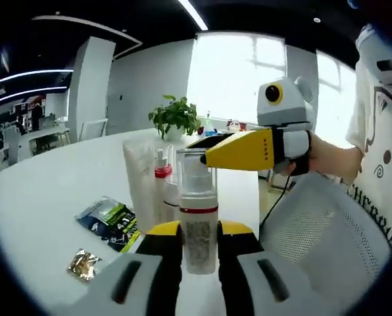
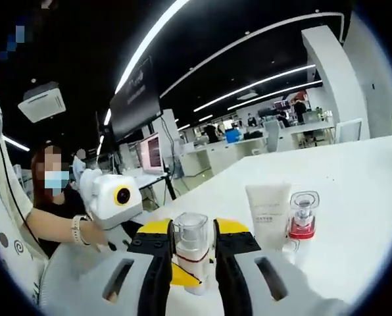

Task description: Arrange the skincare products in the storage area until every visible bottle or jar stands upright without overlapping.

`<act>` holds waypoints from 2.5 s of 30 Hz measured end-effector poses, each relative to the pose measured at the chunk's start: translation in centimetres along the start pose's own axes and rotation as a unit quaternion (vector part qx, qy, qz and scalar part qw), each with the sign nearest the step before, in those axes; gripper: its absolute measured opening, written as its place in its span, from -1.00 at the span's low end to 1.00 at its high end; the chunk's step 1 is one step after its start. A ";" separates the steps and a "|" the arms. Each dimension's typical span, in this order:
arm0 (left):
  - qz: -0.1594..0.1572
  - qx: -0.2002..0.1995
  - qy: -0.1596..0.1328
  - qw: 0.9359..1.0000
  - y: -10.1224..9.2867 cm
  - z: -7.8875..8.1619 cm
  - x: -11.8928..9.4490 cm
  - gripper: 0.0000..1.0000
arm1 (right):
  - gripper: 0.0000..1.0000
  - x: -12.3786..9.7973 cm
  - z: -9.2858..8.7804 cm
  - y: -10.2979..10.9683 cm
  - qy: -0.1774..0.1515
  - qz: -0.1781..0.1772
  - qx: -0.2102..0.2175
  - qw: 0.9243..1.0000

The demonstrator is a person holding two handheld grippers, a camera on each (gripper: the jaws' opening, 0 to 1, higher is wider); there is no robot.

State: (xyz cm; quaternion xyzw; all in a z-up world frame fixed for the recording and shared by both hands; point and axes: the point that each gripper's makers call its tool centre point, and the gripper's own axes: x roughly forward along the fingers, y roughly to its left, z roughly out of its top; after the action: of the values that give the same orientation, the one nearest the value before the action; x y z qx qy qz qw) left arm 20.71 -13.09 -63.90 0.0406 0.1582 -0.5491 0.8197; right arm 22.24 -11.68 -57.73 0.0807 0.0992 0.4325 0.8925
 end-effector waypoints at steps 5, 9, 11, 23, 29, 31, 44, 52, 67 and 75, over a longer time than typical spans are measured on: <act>-0.018 0.019 0.000 1.000 0.0 -0.9 0.2 -0.71 | -0.55 0.8 -0.9 0.4 0.011 0.012 0.004 1.000; -0.013 0.028 0.004 1.000 0.4 -1.5 0.3 -0.70 | -0.57 1.3 -1.7 0.4 0.024 0.014 -0.011 1.000; -0.008 0.036 0.010 0.999 0.8 -2.0 0.5 -0.70 | -0.58 1.6 -2.2 0.2 0.026 0.007 -0.026 0.999; 0.004 0.055 0.063 0.997 1.8 -5.5 1.9 -0.69 | -0.59 2.5 -5.6 -0.4 0.104 -0.006 -0.077 0.992; 0.009 0.062 0.077 0.995 2.0 -6.5 2.3 -0.69 | -0.58 2.4 -6.7 -0.6 0.130 -0.008 -0.082 0.988; 0.008 0.064 0.081 0.995 1.9 -6.8 2.4 -0.69 | -0.58 2.5 -7.1 -0.5 0.140 -0.007 -0.084 0.987; 0.018 0.072 0.069 0.995 2.4 -6.7 2.4 -0.60 | -0.54 2.3 -7.2 -0.8 0.141 -0.012 -0.069 0.988; 0.029 0.068 0.074 0.995 3.1 -6.7 2.0 -0.51 | -0.46 2.1 -7.5 -0.8 0.150 -0.008 -0.073 0.986; 0.047 0.074 0.158 0.983 3.6 -8.8 1.1 -0.58 | -0.45 -0.3 -8.1 -1.3 0.186 -0.008 -0.088 0.978; 0.053 0.062 0.190 0.978 3.5 -9.6 0.8 -0.70 | -0.47 -1.7 -8.4 -3.3 0.194 -0.029 -0.077 0.978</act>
State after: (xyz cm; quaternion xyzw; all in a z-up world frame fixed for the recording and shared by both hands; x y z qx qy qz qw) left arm 22.11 -10.17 -73.62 0.2027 0.2742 -0.4958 0.7987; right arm 21.63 -14.53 -66.47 -0.0768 0.2391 0.4202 0.8720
